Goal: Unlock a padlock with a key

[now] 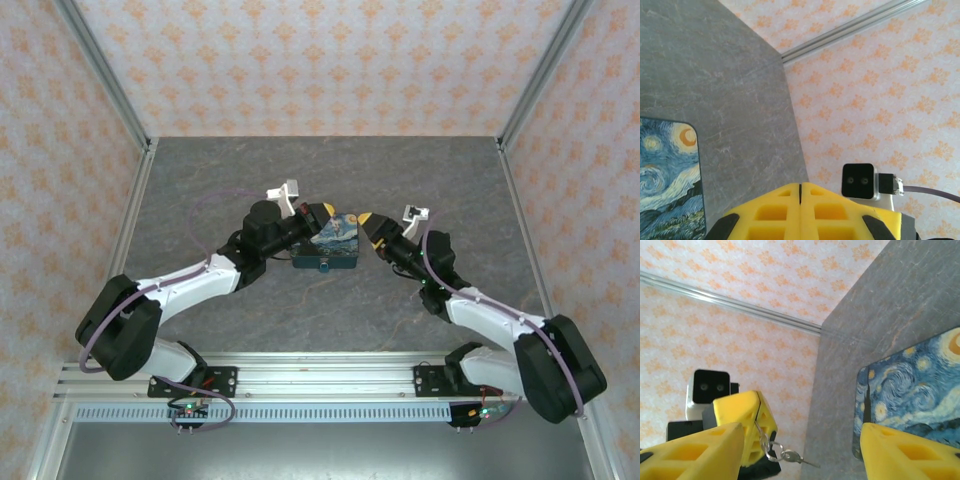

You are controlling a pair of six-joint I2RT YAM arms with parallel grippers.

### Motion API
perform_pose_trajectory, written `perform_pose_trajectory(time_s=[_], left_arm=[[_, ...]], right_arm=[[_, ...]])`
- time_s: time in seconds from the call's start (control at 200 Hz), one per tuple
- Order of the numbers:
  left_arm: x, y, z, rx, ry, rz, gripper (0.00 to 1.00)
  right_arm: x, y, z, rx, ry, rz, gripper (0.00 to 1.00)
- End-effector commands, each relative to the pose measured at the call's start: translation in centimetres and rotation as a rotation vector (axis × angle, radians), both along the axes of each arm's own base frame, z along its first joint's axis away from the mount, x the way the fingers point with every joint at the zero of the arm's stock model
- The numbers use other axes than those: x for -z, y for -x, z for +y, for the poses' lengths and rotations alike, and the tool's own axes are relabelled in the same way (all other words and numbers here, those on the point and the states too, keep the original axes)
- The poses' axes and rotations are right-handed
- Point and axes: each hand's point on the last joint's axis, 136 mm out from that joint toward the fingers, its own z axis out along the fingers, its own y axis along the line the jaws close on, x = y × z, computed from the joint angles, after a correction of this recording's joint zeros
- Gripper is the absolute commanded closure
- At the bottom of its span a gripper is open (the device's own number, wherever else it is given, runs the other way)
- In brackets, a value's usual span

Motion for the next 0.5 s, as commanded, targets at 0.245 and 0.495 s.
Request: perform_pose_trajectory(time_s=[0.245, 0.495], left_arm=[[-3.2, -0.7, 2.1, -0.126, 0.141, -0.093, 1.0], [-3.0, -1.2, 2.0, -0.139, 0.191, -0.073, 1.0]], right_arm=[[-5.7, -2.0, 1.7, -0.019, -0.175, -0.16, 0.42], [-6.0, -1.6, 4.4, -0.077, -0.18, -0.173, 0.46]])
